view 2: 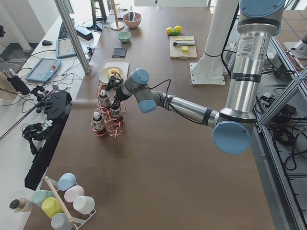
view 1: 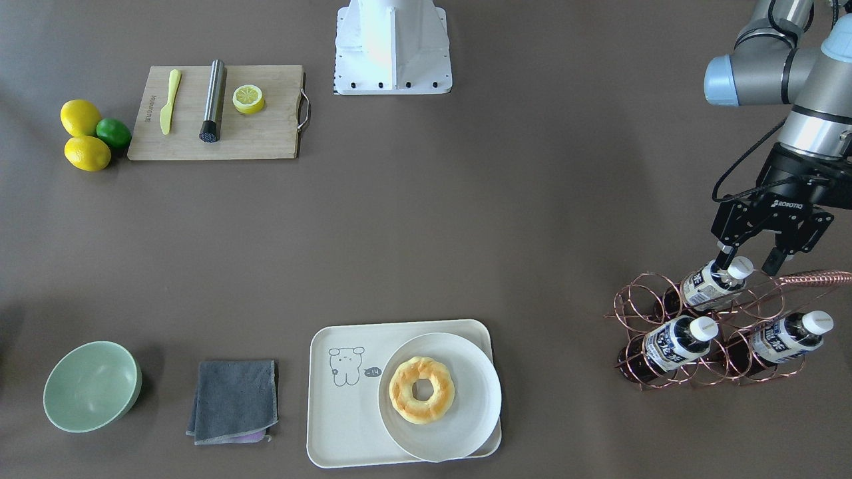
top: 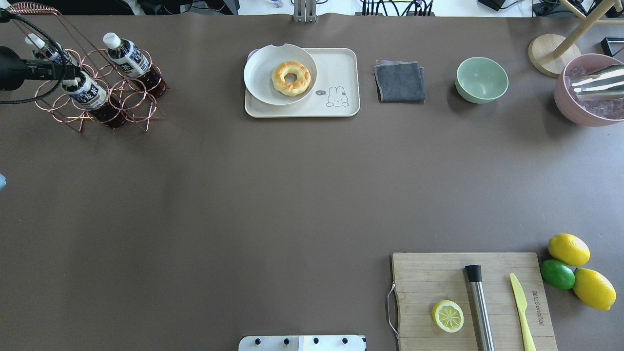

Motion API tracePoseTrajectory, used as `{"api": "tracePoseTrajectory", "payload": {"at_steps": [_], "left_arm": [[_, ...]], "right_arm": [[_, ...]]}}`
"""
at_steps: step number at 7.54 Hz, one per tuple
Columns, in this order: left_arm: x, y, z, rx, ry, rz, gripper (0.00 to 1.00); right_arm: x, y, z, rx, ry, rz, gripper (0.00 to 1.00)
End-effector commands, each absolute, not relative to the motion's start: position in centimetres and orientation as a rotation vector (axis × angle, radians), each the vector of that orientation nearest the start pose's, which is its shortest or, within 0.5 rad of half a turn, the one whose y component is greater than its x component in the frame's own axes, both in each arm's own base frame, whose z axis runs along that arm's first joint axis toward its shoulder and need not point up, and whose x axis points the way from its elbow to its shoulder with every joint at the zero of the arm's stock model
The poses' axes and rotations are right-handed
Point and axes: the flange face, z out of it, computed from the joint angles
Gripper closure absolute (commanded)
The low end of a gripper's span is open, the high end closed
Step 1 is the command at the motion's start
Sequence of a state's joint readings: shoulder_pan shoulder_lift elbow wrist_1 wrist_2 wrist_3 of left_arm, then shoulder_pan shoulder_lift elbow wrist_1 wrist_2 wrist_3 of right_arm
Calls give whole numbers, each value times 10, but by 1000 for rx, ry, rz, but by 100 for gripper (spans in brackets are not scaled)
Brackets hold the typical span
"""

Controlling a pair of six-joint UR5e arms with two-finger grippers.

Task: Place tea on tray
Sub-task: 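Move the left gripper down over the tea bottle in the copper rack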

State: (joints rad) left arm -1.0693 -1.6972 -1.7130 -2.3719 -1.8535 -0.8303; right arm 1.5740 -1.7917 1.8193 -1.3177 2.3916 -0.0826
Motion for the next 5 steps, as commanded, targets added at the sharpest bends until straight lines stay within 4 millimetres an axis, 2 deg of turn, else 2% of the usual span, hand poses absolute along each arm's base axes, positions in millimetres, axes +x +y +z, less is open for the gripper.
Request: {"api": "tracePoseTrajectory", "payload": {"at_steps": [1,5], "left_arm": [[203,-539,438,691,839,-125,31],[197,-536,440,689,839,-115,37]], "right_arm": [[62,-413,605,299,-804,-188,0],[62,-413,604,300,-805,-189,0]]}}
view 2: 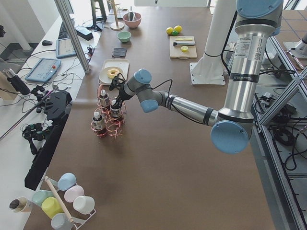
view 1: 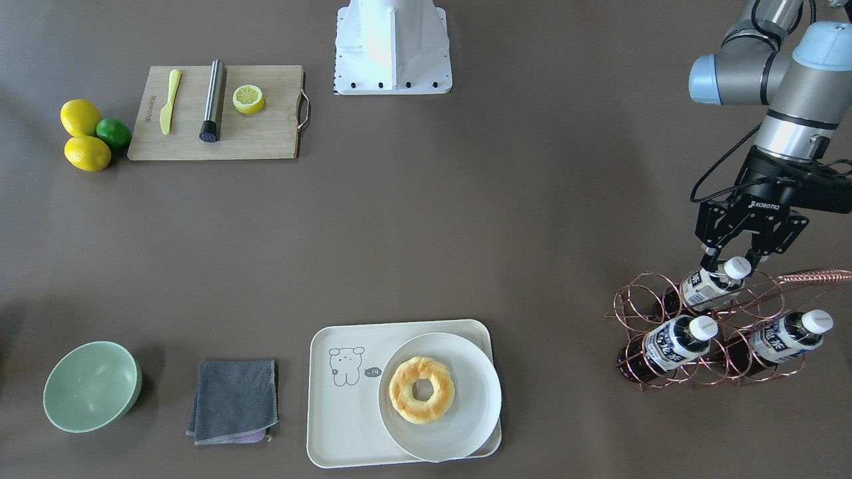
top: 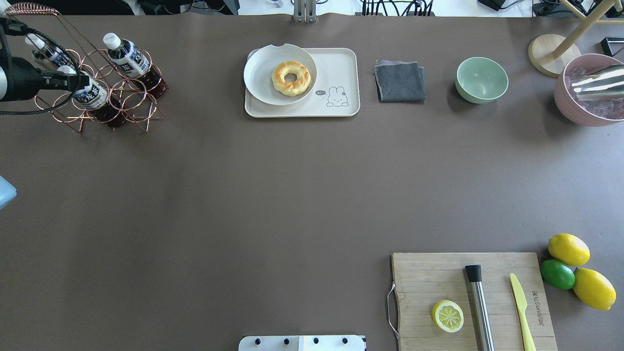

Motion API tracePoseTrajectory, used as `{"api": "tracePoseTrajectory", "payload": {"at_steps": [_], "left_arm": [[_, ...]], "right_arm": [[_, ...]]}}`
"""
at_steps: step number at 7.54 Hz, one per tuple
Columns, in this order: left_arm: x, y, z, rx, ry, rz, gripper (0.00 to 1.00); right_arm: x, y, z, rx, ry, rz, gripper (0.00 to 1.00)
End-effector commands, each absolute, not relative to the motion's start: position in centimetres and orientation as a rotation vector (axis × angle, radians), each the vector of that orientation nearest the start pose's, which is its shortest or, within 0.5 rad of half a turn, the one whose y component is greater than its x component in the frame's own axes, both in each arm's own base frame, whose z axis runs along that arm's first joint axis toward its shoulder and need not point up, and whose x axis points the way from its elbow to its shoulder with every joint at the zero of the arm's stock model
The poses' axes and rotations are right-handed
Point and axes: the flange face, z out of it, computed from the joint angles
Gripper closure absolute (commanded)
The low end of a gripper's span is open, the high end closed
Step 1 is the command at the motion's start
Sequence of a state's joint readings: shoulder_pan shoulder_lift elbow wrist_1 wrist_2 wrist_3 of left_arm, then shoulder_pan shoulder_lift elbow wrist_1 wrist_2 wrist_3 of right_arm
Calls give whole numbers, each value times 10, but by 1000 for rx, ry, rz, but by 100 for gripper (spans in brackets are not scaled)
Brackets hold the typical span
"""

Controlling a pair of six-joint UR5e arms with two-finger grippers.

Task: Place tea on tray
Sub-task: 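Move the left gripper down over the tea bottle in the copper rack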

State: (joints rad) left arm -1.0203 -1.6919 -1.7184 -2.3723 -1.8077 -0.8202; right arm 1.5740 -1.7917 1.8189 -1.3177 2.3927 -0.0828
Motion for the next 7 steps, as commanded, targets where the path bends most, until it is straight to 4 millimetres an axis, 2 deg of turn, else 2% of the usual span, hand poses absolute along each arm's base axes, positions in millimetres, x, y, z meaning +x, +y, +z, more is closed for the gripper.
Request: {"api": "tracePoseTrajectory", "payload": {"at_steps": [1,5,7], "left_arm": [[196,-535,438,688,847,-110,37],[191,-534,437,677,861,-103,37],[180,-539,440,704,828,-79,38]], "right_arm": [[62,-413,604,300,-805,-187,0],[62,-413,602,303,-805,-190,0],[62,-413,602,303,-805,-189,0]]}}
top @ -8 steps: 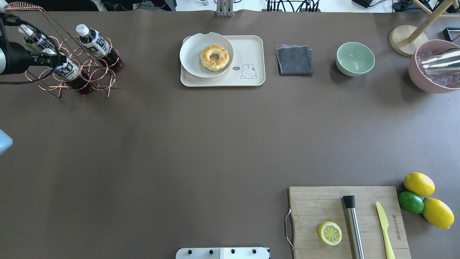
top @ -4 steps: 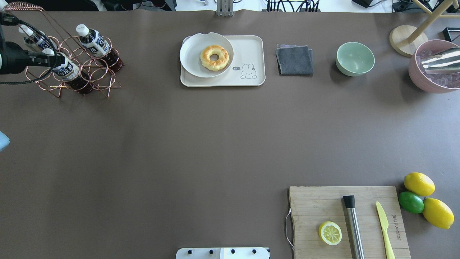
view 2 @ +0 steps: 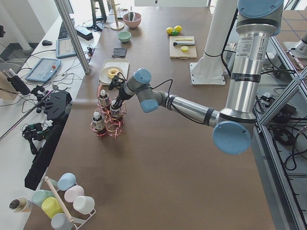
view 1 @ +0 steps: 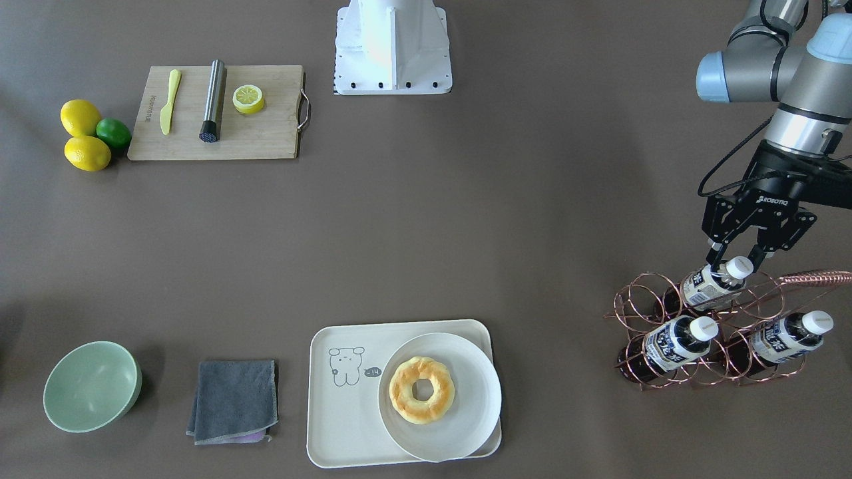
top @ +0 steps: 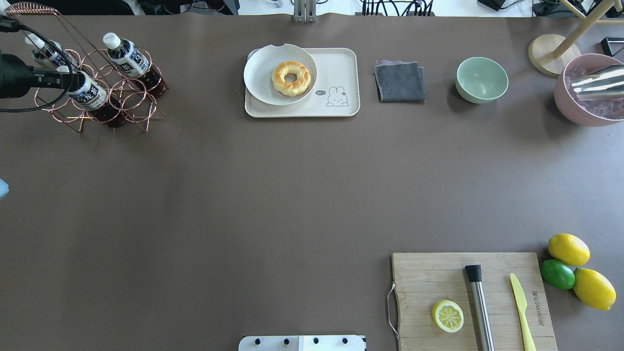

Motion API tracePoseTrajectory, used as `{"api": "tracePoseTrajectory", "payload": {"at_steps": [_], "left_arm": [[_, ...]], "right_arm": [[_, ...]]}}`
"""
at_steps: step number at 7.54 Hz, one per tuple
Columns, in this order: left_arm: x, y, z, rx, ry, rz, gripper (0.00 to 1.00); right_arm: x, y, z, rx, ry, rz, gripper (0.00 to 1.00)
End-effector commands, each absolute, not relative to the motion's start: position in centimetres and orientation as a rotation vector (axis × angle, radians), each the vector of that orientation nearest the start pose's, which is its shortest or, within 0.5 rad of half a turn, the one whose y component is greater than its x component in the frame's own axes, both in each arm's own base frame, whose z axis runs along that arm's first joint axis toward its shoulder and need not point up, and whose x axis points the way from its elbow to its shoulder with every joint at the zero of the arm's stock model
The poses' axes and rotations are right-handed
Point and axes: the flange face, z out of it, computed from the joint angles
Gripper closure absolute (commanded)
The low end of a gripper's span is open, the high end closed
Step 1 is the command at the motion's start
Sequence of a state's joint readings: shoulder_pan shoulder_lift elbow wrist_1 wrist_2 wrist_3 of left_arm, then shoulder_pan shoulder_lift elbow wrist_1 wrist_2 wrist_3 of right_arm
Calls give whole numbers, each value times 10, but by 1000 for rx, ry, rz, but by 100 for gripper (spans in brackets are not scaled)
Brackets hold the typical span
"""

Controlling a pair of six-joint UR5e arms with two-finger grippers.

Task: Place tea on tray
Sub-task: 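Move the left gripper down over the tea bottle in the copper rack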

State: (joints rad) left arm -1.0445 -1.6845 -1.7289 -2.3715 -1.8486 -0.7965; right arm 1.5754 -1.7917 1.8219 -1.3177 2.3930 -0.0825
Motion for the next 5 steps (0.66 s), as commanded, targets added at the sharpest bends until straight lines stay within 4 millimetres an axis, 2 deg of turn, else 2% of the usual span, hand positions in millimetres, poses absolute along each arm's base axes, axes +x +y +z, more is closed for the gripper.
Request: {"api": "tracePoseTrajectory", "payload": {"at_steps": [1,5], "left_arm": [[181,-540,442,702,824,-80,38],[183,-543,443,697,822,-83,42]], "right_arm": [[62,-413,602,305,-805,-191,0],[62,-413,601,306,-805,-190,0]]}}
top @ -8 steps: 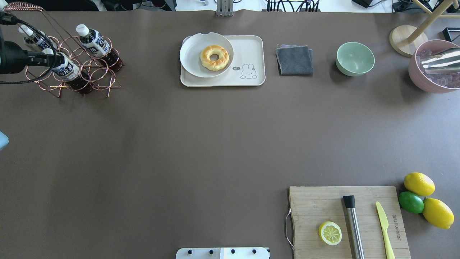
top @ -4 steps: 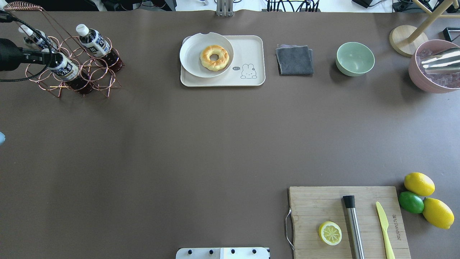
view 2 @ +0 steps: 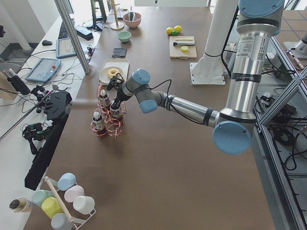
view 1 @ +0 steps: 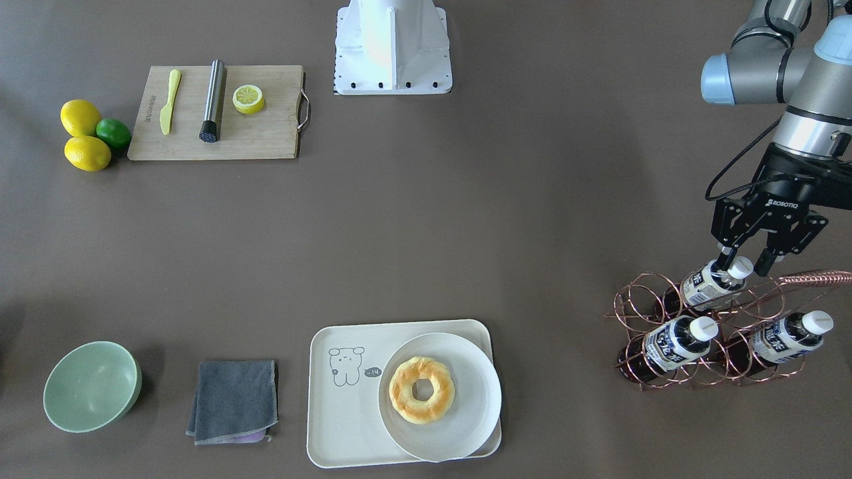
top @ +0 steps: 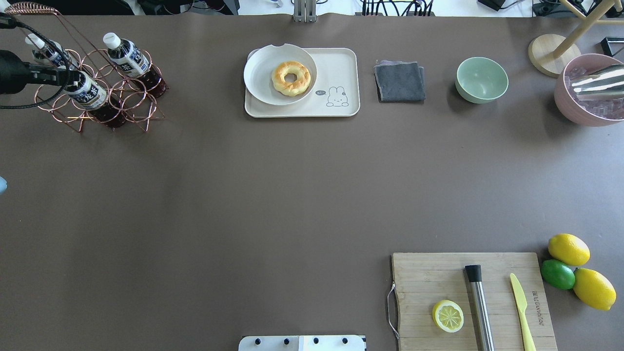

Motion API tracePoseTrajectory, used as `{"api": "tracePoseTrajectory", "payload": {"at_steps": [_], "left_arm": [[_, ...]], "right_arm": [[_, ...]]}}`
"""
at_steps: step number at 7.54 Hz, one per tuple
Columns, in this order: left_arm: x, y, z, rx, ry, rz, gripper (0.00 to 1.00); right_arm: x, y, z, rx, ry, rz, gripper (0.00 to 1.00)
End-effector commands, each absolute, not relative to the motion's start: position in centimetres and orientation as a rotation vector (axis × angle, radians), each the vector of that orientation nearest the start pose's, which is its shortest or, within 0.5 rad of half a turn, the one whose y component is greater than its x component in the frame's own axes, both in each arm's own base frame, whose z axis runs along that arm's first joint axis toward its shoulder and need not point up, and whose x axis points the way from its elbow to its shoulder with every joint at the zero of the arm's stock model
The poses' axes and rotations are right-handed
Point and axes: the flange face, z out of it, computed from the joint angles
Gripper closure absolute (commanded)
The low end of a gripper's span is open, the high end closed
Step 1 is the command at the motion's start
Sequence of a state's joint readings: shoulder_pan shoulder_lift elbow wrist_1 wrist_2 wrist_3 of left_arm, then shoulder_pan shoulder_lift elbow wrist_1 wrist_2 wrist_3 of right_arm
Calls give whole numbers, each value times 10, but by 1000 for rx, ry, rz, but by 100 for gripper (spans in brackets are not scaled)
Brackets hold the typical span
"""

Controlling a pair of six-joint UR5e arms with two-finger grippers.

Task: Place tea on tray
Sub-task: 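Move the left gripper down over the tea bottle in the copper rack, then grasp the tea bottle with the left gripper and lift it from the rack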

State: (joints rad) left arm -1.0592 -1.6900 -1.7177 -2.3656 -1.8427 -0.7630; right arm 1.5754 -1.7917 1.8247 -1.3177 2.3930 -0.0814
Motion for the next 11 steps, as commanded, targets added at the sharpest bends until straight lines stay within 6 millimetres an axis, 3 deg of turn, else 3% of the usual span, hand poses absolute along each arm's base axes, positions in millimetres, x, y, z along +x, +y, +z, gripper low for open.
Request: {"api": "tracePoseTrajectory", "payload": {"at_steps": [1,2,3,6,11], "left_arm": [[183,-543,443,697,822,-83,53],[183,-543,441,699,825,-81,82],[182,-543,439,702,826,-81,100],[151,-549,420,711,827,-115,100],[71,-539,327,639,855,-70,100]], "right_arm": [[62,-414,600,307,-805,-190,0],[62,-414,600,307,-805,-190,0],[62,-414,600,307,-805,-190,0],[62,-413,601,306,-805,-190,0],[62,-413,601,306,-805,-191,0]]}}
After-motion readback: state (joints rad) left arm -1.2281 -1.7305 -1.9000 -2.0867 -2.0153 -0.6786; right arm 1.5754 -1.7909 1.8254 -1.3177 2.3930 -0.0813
